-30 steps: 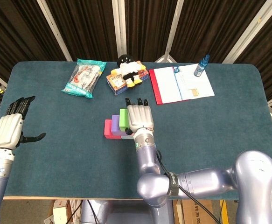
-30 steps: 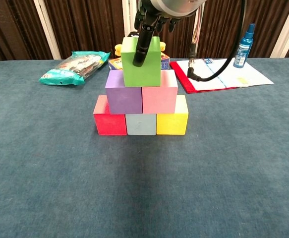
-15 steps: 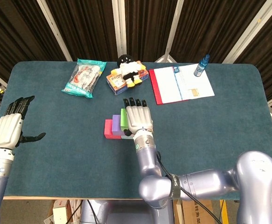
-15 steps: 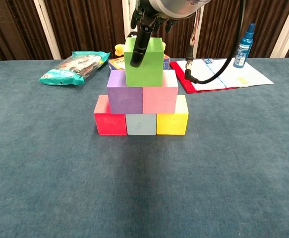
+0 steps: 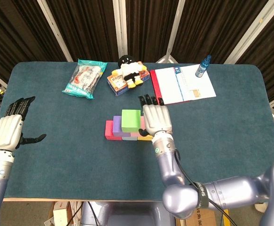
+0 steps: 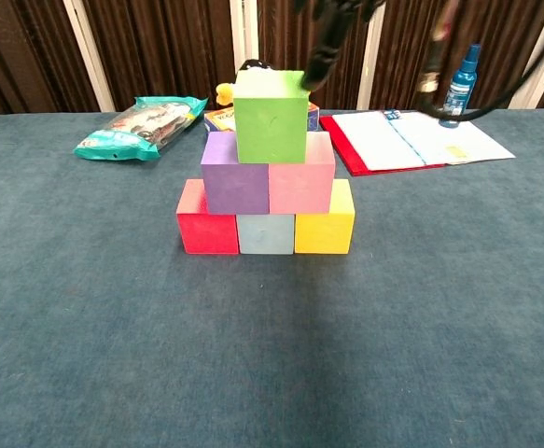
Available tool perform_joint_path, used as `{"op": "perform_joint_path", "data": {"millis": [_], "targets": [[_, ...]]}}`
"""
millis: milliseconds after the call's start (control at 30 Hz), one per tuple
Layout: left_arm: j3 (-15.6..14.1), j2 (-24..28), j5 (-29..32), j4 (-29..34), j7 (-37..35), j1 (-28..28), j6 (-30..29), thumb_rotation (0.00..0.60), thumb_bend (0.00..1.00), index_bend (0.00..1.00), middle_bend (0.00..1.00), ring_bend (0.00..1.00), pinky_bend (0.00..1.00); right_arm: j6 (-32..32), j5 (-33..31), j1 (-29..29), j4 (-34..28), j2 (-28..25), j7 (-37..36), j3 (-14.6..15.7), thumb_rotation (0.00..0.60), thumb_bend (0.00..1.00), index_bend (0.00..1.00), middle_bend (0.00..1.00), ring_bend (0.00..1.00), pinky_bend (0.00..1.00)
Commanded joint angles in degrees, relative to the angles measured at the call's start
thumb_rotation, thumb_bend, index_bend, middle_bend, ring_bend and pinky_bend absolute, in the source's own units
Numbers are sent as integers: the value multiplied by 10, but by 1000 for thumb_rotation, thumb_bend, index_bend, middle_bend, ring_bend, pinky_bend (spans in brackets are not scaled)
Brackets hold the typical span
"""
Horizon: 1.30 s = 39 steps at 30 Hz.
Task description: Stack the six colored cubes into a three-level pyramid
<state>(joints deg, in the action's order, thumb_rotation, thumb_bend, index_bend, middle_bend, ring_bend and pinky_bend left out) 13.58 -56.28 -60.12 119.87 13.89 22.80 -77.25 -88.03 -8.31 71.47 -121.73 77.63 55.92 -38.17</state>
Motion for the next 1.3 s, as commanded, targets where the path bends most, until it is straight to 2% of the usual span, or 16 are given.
{"op": "perform_joint_path", "data": {"millis": [33,133,167,300,500,667,733,833,1000,1133,1300], "targets": [[0,1,-6,2,-1,-2,-4,600,50,0,61,0,0,-5,37,-52,-38,-47,-27,25,600,277,0,26,0,0],[-1,-1,-13,-1,-1,-4,-10,600,51,0,60,0,0,5,94,-110,-58,-87,-62,62,600,276,0,26,0,0],[-3,-5,-18,-8,-2,-6,-13,600,51,0,59,0,0,-1,129,-163,-57,-109,-97,100,600,276,0,26,0,0],[-8,-17,-37,-24,-10,-11,-20,600,50,0,52,0,0,40,288,-265,-48,-138,-195,190,600,276,0,25,0,0],[-30,-39,-76,-52,-23,-31,-42,600,50,0,47,0,0,56,466,-381,-4,-145,-316,300,600,277,0,25,0,0],[-58,-50,-102,-78,-46,-57,-53,600,50,0,41,0,0,54,560,-436,33,-138,-367,357,600,276,0,26,0,0],[-78,-51,-122,-97,-72,-78,-61,600,50,0,33,0,0,32,647,-475,68,-127,-416,387,600,276,0,22,0,0],[-105,-62,-159,-146,-94,-112,-93,600,50,0,18,0,0,-18,774,-528,134,-112,-439,445,600,277,0,2,0,0],[-121,-79,-201,-199,-111,-139,-128,600,50,0,1,0,0,-31,830,-568,185,-97,-474,466,600,277,0,0,0,0],[-130,-91,-229,-238,-124,-160,-157,600,50,0,0,0,0,-26,847,-581,197,-101,-487,463,600,276,0,0,0,0],[-128,-93,-229,-257,-134,-172,-163,600,50,0,0,0,0,-22,860,-592,199,-103,-486,454,600,277,0,0,0,0]]}}
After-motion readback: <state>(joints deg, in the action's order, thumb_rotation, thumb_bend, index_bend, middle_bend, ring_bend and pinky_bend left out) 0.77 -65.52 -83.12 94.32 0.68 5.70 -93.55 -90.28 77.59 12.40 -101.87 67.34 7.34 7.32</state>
